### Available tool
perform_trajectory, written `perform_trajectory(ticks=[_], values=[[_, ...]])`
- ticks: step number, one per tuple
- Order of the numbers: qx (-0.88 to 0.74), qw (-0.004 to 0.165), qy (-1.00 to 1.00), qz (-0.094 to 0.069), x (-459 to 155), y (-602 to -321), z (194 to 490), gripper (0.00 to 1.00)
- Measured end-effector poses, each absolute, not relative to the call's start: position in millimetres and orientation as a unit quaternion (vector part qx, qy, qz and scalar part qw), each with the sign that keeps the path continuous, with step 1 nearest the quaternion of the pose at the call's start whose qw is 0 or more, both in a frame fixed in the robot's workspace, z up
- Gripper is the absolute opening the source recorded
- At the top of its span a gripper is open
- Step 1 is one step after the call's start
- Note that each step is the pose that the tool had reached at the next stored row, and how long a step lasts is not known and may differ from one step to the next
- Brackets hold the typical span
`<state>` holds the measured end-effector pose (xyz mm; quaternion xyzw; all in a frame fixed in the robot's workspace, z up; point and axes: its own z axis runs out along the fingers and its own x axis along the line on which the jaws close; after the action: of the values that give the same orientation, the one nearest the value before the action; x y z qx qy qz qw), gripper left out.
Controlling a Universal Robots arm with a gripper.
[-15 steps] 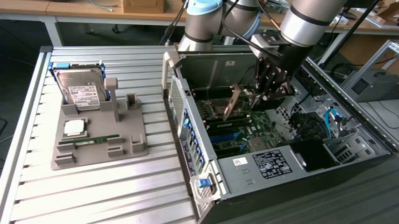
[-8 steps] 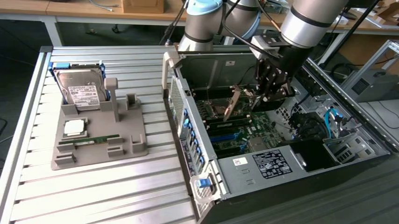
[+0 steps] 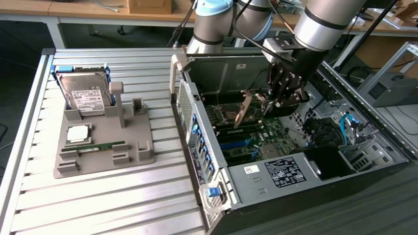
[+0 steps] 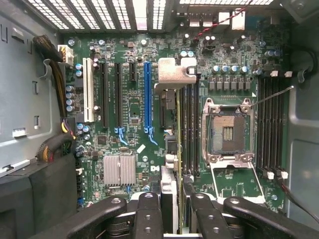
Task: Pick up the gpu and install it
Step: 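Insert the gpu into the slot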
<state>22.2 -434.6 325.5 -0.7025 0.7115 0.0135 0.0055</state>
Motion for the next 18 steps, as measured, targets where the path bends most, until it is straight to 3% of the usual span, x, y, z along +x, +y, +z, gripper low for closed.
perform_trajectory(ticks=[18], values=[[-0.703, 0.005, 0.712, 0.013, 20.8, -439.0, 322.7, 0.27]])
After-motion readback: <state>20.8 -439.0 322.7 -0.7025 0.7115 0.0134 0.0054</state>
